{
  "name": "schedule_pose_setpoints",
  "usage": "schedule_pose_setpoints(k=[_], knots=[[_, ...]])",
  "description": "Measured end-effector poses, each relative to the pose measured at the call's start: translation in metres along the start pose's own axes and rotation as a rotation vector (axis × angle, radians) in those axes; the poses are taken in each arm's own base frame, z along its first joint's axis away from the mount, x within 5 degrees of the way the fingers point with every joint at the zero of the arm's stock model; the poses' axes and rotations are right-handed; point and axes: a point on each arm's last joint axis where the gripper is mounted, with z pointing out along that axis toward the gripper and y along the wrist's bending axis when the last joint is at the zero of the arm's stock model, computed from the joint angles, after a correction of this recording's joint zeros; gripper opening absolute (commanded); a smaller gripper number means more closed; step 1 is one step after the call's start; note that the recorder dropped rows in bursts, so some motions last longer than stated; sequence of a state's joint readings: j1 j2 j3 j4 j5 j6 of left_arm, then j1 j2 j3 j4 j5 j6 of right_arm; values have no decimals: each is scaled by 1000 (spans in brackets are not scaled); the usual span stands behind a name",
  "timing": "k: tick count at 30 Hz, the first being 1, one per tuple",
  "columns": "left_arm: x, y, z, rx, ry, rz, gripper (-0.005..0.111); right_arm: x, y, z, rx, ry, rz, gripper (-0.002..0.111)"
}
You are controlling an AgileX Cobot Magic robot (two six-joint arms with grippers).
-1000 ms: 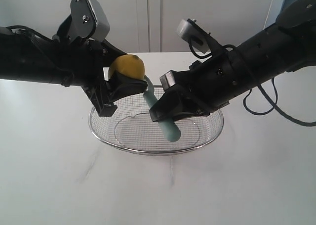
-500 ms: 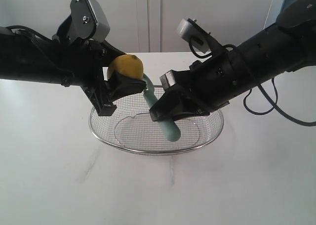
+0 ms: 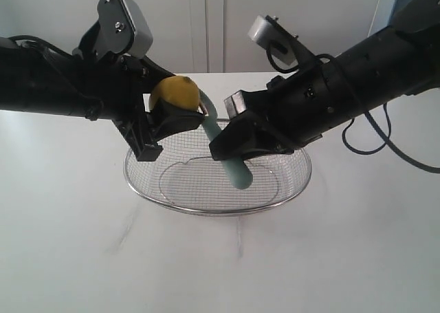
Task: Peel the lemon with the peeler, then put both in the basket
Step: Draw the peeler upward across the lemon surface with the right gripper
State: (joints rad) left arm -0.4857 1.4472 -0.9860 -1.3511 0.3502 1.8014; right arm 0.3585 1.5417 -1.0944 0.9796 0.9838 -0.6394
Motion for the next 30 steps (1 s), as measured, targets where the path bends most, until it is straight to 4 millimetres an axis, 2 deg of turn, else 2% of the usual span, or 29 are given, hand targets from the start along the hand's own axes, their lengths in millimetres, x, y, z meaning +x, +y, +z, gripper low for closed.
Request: schedule_pose_setpoints(k=[12, 20, 30], knots=[[1, 0, 0, 1, 9, -11, 0, -1, 10, -14, 37, -61, -45, 0], [2, 0, 0, 4, 17, 0, 0, -4, 11, -17, 53, -93, -46, 0], [2, 0, 0, 4, 18, 2, 0, -1, 31, -38, 50, -157, -105, 0]])
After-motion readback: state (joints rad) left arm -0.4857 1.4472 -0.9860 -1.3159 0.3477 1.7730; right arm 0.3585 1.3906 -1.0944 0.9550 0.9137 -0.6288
